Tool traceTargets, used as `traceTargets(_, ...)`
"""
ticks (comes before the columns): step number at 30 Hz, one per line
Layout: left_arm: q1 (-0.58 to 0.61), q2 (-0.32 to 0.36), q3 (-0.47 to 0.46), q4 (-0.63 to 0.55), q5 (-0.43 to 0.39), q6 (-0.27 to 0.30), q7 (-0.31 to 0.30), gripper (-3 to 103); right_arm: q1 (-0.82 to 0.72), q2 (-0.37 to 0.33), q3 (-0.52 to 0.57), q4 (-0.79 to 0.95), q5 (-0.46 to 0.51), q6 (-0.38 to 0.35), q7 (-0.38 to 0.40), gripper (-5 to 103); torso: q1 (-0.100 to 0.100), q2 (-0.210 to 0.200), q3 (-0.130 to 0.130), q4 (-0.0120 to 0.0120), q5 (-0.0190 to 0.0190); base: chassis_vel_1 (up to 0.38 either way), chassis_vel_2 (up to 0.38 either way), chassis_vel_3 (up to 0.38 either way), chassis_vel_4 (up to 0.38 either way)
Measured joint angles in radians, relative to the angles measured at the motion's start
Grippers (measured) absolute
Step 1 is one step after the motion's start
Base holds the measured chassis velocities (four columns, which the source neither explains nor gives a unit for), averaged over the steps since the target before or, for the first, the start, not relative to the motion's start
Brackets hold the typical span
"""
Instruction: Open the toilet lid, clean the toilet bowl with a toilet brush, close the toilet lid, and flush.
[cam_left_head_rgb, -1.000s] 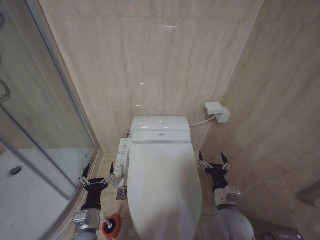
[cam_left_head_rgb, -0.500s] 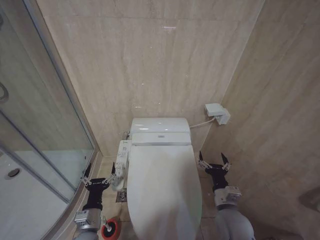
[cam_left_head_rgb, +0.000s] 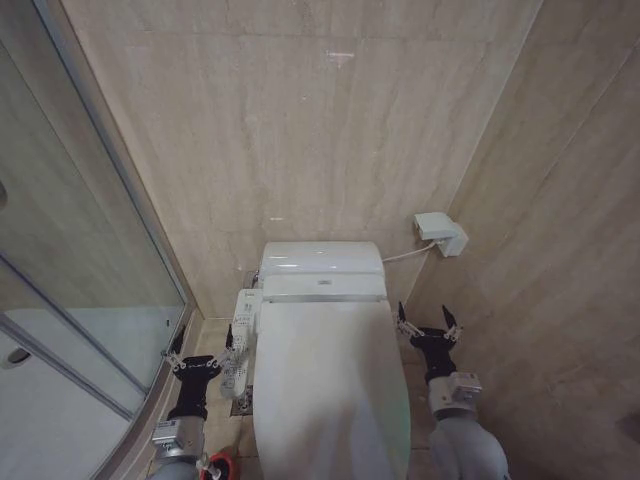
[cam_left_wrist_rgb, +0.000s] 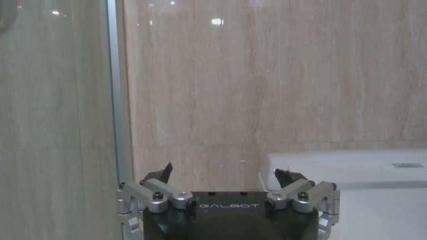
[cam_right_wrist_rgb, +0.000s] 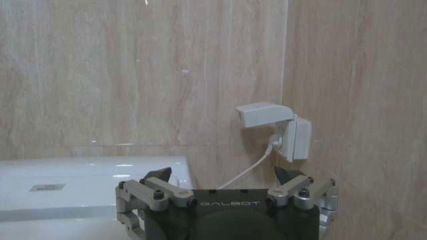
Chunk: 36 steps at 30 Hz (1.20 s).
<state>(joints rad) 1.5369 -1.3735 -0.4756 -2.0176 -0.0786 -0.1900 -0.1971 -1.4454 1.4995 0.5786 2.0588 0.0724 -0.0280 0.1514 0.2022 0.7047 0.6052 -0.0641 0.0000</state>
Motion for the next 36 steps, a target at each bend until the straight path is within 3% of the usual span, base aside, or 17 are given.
traceTargets(20,-0.114,0.036,-0.015,0.081,-0.034,0.008,-0.002,100,0.0,0.0,0.0,0.0,0.0,0.0,0.0,100,0.001,0.0,0.0,0.0001,-0.0001,-0.032,0.035,0.031,-0.032)
traceTargets(36,-0.299,0.093,-0.003,0.285,-0.093,0.018,0.024,100,0.0,0.0,0.0,0.0,0.0,0.0,0.0,100,0.001,0.0,0.0,0.0,-0.0002,0.0,0.0,0.0,0.0)
